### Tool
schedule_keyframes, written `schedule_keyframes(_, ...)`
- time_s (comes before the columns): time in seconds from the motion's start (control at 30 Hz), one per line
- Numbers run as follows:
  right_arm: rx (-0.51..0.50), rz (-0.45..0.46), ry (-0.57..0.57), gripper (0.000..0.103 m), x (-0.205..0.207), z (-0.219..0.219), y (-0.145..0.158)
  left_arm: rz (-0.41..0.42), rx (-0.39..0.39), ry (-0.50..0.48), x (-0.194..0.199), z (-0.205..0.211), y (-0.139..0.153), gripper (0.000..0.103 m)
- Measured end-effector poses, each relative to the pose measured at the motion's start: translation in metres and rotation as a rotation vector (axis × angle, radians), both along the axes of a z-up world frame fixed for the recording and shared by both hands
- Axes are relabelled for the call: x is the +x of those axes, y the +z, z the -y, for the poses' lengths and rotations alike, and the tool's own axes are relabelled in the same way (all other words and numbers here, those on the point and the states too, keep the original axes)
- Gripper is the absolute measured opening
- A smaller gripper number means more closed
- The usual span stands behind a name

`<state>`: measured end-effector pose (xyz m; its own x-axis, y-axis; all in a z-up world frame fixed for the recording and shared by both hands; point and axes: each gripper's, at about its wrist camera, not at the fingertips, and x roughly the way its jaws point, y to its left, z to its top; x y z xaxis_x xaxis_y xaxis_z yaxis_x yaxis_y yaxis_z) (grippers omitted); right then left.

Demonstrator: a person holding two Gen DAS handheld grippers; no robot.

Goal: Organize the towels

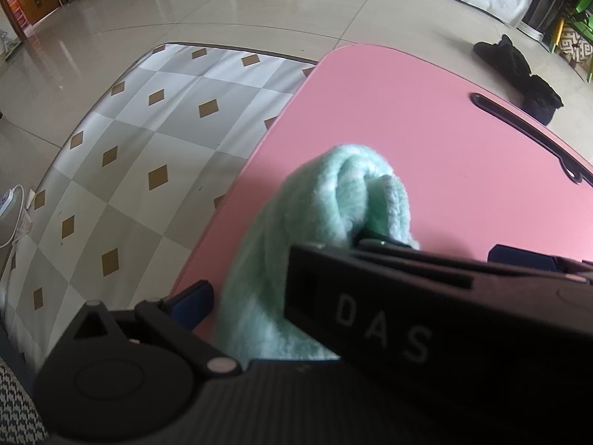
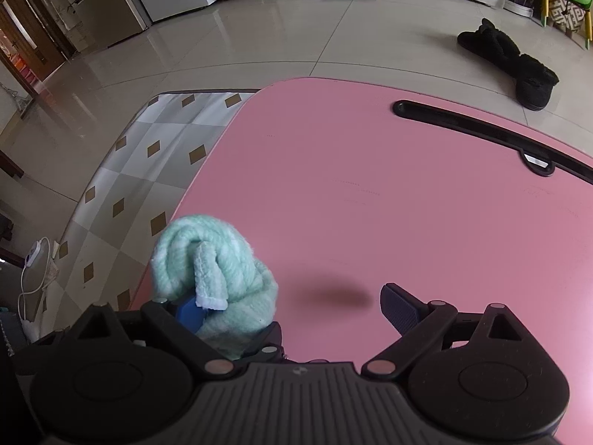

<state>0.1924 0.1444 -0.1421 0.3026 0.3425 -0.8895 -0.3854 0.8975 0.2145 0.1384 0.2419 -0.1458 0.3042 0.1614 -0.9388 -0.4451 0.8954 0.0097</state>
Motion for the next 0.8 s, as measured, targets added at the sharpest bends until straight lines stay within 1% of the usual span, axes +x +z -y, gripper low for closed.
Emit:
schedule_keyframes(0.43, 0.011, 0.025, 0.038, 0.095, 0.004, -0.022, 0.0, 0.016, 0.011, 0.053, 0.002, -0.02, -0.001, 0.103)
schedule_keyframes(0.8, 0.015, 0.032, 0.016, 0.095, 0.01, -0.023, -0.001, 0.035, 0.026, 0.029, 0.011, -0.018, -0.002, 0.103)
